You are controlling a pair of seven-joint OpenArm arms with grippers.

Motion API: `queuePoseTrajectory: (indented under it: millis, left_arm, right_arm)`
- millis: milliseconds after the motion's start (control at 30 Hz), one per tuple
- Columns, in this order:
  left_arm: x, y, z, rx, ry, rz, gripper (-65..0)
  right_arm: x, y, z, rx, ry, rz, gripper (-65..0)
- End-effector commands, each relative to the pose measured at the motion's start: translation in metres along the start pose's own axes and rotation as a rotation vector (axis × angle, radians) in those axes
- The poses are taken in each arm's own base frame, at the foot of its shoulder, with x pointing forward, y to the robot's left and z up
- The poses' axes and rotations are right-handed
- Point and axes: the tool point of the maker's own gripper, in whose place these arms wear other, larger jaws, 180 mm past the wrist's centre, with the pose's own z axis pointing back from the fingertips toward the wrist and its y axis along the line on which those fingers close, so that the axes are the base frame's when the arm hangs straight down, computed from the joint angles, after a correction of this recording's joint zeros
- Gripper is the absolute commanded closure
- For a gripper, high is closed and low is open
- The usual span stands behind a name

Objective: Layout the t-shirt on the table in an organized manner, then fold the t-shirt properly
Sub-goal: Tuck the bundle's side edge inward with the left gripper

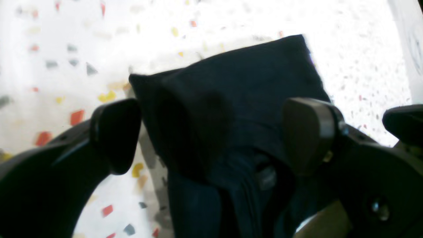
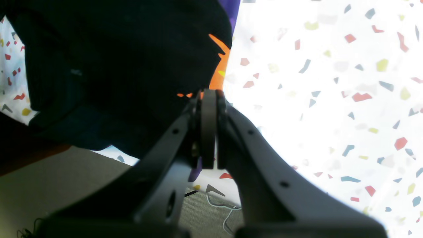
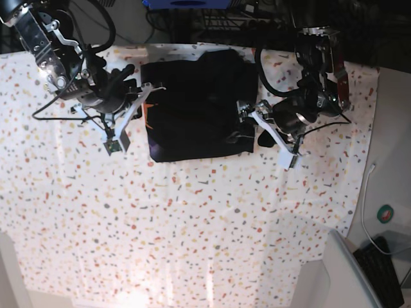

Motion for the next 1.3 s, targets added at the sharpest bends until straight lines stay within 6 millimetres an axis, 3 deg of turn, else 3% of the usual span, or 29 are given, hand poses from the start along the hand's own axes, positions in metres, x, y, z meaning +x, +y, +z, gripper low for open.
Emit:
queuePoseTrajectory:
  millis: [0,333,533,700,833,1000,1267]
  left_arm:
    - [0.017,-0.005,-0.001,-0.026,-0.045,-0.011,-65.0]
    - [0.025,-0.020,-0.011,-0.061,-0.067,0.002,-64.3]
    - [0.032,-0.024,-0.015,-0.073,-0.078,0.005,-37.2]
    - [0.038,-0.030,-0.018,-0.086,-0.090,0.006,-21.1]
    - [0.039,-0.036,-0.024,-0.103,-0.076,0.000,0.0]
    - [0.043,-0.039,-0.028,-0.083,0.016,0.016,0.0]
    - [0.071,-0.054,-0.024,-0.091,-0.006,0.046,0.0]
  right_arm:
    - [0.008,0.001,0.003,0.006,-0.032,0.009,0.0]
    - [0.005,-0.002,0.000,-0.001,-0.021,0.005,0.0]
    - [-0.007,-0.011,-0.010,-0.025,0.024,-0.006,0.0]
    - [-0.006,-0.008,-0.011,-0.020,0.023,-0.016,0.0]
    - [-0.006,-0.007,-0.011,-0.019,0.021,-0.019,0.0]
    - [-0.005,-0.008,-0.011,-0.019,0.020,-0.020,0.0]
    - [-0.001,-0.008,-0.011,-0.021,0.012,-0.017,0.0]
